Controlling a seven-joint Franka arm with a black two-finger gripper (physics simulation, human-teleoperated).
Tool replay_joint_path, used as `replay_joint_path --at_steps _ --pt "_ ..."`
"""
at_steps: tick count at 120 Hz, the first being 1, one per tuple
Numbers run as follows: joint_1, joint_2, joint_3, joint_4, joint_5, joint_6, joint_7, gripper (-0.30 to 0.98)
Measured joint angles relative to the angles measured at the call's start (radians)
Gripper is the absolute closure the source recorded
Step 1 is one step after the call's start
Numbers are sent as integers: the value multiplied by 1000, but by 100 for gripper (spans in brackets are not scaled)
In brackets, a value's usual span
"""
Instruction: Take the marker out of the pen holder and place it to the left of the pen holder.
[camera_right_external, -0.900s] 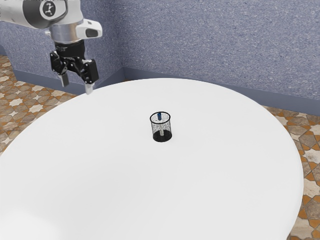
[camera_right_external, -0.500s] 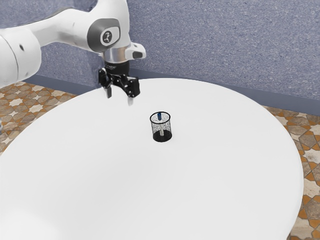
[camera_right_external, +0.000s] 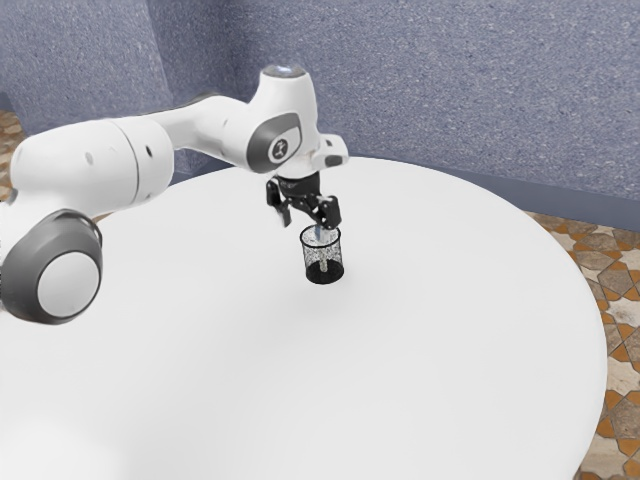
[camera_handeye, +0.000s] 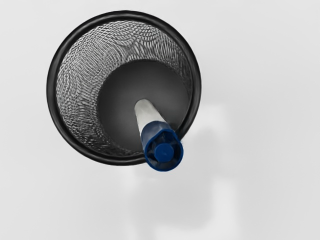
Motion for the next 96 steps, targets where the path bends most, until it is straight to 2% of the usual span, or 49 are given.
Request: replay_joint_path --at_steps 59,79,96 --pt "8 48 5 2 -3 143 -40 1" --pt "8 43 5 0 -1 155 -47 32" --pt "9 42 5 -7 -2 159 -53 47"
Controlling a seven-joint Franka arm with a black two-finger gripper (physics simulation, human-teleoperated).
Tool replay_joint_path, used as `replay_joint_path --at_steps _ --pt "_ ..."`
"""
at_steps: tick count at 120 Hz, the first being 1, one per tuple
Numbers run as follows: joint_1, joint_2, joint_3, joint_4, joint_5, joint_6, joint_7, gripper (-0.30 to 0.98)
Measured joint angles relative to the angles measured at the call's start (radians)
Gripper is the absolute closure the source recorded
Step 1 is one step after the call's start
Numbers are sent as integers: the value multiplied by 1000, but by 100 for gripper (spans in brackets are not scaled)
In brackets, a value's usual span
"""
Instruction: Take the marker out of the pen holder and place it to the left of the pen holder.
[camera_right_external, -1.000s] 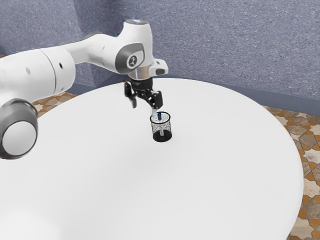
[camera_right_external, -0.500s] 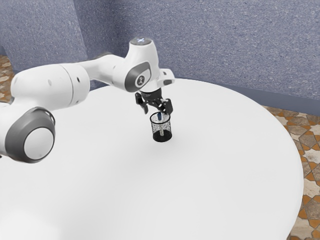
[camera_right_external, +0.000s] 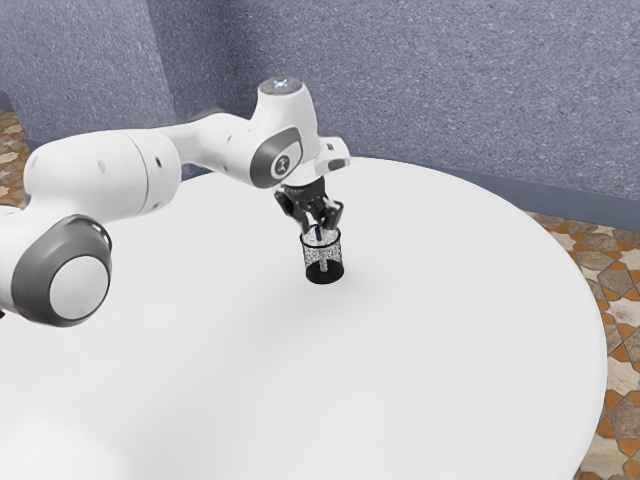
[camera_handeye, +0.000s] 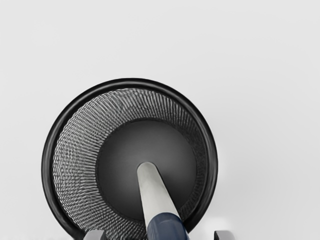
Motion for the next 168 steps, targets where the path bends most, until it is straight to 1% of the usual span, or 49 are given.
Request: replay_joint_path --at_steps 10,28,41,49,61,79,85,94,106,118,141,149,168 --pt "0 1 0 -1 -1 1 -3 53" --pt "-2 -2 0 -4 -1 3 -7 67" --pt "-2 -6 0 -9 2 4 -13 72" --pt "-4 -22 1 -28 5 5 -18 74" --pt "-4 -81 1 -63 12 5 -25 76" --pt "-5 -199 11 -120 23 -3 -35 78" --pt "-4 -238 16 -133 26 -19 -37 78" --pt "-3 -286 18 -137 53 -51 -41 79" --pt "30 -306 28 -139 69 -118 -31 79" --pt "90 -292 29 -139 69 -211 1 79" --pt "160 -221 22 -116 68 -386 90 79" --pt "177 -171 18 -55 69 -441 126 79" --pt "216 8 8 195 74 -523 207 79"
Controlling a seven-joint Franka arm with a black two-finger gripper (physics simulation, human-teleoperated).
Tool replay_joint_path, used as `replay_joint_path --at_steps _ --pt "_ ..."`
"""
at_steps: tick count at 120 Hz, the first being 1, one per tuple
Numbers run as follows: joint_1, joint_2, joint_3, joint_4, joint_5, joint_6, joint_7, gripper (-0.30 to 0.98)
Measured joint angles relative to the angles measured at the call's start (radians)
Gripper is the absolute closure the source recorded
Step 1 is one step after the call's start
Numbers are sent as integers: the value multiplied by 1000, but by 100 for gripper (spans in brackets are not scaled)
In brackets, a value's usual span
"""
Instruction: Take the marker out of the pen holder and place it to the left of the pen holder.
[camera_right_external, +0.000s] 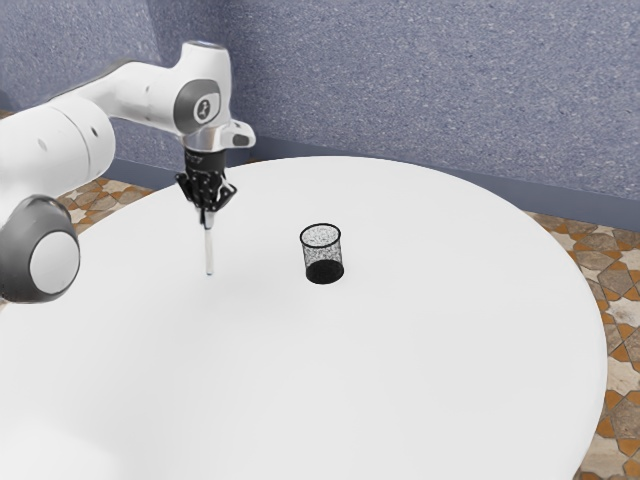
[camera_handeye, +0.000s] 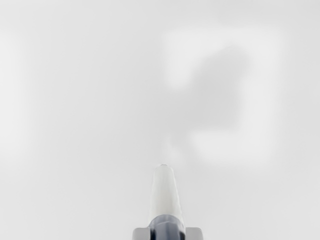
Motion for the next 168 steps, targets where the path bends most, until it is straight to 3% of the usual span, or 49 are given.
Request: replay_joint_path --at_steps 39,84,111,138,149,158,168 --pt "-2 57 3 85 38 22 128 79" --pt "4 135 -8 85 50 491 276 79" --pt "10 155 -17 38 43 630 325 78" --pt "8 144 -17 2 23 669 377 33" --pt "7 1 -15 -140 19 676 394 21" --pt "-18 -313 -12 -400 13 653 403 15" --pt "-49 -590 -10 -496 -18 514 390 10"
